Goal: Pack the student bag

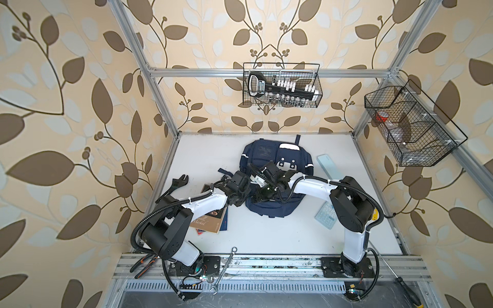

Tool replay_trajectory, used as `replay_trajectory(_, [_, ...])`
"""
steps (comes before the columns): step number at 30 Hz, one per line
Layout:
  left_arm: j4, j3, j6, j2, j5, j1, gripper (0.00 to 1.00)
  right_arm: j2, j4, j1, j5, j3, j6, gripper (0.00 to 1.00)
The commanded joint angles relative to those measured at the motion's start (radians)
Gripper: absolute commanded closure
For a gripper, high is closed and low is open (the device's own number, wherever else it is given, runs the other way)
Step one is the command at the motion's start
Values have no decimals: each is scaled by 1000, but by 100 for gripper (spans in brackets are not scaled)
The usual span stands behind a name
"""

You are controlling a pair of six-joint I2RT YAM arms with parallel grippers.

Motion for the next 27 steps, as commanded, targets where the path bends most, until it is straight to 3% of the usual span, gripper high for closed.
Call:
replay_trajectory(1, [61,36,16,-30,62,-16,100,-104,25,22,13,-43,-47,100])
replay_trajectory(12, [23,47,43,-35,6,23,100,-223,83,52,-20,-187,-10,100])
replay_trajectory(22, [80,-8,34,-51,19,16,100,-144,194,54,-157,-67,97,100])
replay_trajectory(25, [72,-14,46,-55,11,15,100,-126,-9,53,1,14,18,100])
replay_trajectory(27, [73,-20,45,-59,5,15,100,-145,-40,31,6,-13,9,100])
